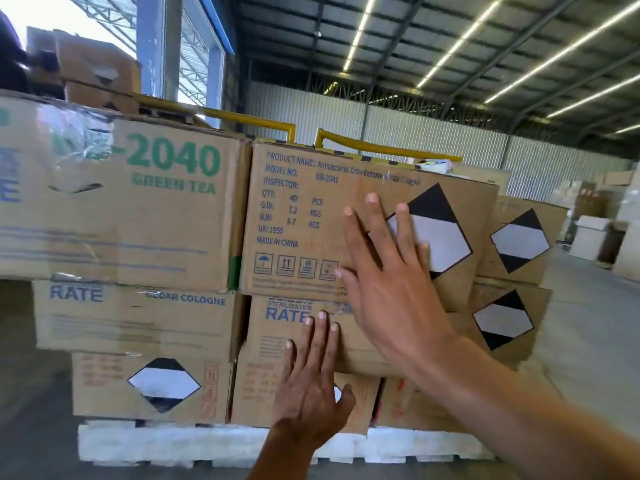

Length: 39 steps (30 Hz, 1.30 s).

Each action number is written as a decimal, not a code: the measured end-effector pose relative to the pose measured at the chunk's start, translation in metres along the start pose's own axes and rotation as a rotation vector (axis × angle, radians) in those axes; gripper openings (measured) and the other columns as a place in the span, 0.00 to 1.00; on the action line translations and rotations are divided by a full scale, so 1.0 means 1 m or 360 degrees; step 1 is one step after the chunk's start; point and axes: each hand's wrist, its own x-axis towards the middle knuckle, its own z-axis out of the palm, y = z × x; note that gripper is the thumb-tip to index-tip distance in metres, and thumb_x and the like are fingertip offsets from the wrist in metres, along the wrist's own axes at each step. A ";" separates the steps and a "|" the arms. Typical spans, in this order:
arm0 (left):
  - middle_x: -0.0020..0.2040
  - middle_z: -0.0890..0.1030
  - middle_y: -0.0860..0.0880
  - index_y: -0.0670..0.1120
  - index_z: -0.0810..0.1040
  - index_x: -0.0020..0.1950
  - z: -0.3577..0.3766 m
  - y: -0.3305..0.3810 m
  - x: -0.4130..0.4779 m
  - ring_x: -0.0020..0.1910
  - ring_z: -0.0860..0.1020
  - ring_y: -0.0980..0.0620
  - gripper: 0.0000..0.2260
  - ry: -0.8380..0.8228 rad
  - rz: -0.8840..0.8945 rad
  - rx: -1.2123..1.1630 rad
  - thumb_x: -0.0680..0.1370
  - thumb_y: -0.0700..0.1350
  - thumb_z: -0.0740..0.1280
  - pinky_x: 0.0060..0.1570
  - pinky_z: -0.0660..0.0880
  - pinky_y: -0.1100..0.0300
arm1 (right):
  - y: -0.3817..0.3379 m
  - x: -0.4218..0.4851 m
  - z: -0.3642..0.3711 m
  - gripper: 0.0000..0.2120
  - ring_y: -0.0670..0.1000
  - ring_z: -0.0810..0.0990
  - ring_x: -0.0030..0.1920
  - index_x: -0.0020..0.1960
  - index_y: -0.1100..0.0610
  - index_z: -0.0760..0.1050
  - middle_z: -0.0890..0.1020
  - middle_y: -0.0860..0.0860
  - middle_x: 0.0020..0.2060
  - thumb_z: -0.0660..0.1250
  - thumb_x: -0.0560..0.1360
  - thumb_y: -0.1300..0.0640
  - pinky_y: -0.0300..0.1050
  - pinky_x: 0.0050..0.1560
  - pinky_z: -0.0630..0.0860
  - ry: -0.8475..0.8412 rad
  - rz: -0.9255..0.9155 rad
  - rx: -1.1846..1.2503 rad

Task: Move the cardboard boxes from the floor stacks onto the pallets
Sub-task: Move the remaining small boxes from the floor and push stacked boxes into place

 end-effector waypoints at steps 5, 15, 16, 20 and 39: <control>0.83 0.49 0.45 0.44 0.53 0.82 0.007 -0.008 0.009 0.81 0.46 0.46 0.45 -0.0011 0.0022 0.0013 0.68 0.59 0.62 0.72 0.59 0.40 | 0.006 0.011 0.014 0.34 0.67 0.50 0.79 0.82 0.55 0.54 0.52 0.56 0.81 0.63 0.81 0.47 0.76 0.66 0.62 -0.0029 0.0028 -0.0005; 0.82 0.50 0.45 0.44 0.56 0.81 0.022 -0.009 0.027 0.81 0.49 0.45 0.46 0.0011 -0.0034 0.0031 0.67 0.60 0.64 0.71 0.63 0.40 | 0.028 0.026 0.043 0.35 0.66 0.47 0.80 0.82 0.54 0.50 0.48 0.54 0.82 0.61 0.82 0.46 0.76 0.68 0.60 -0.0106 0.0016 0.0009; 0.82 0.50 0.45 0.44 0.55 0.82 0.023 -0.009 0.028 0.81 0.48 0.45 0.46 0.0009 -0.0040 0.0038 0.66 0.60 0.64 0.71 0.62 0.40 | 0.031 0.027 0.046 0.35 0.66 0.47 0.80 0.82 0.54 0.50 0.48 0.55 0.82 0.61 0.82 0.46 0.76 0.67 0.60 -0.0106 0.0014 0.0004; 0.83 0.48 0.46 0.45 0.54 0.82 0.027 -0.009 0.031 0.81 0.47 0.45 0.47 0.0023 -0.0031 0.0051 0.66 0.60 0.64 0.74 0.58 0.39 | 0.038 0.036 0.057 0.35 0.66 0.44 0.80 0.82 0.54 0.48 0.45 0.54 0.82 0.60 0.82 0.47 0.76 0.68 0.58 -0.0144 0.0020 0.0009; 0.83 0.47 0.45 0.45 0.52 0.82 0.039 -0.023 0.041 0.81 0.45 0.46 0.45 0.0028 -0.0033 0.0092 0.69 0.59 0.63 0.72 0.58 0.40 | 0.016 0.082 0.103 0.33 0.65 0.35 0.79 0.82 0.51 0.36 0.34 0.52 0.80 0.54 0.86 0.50 0.76 0.70 0.55 -0.0370 0.0110 -0.0041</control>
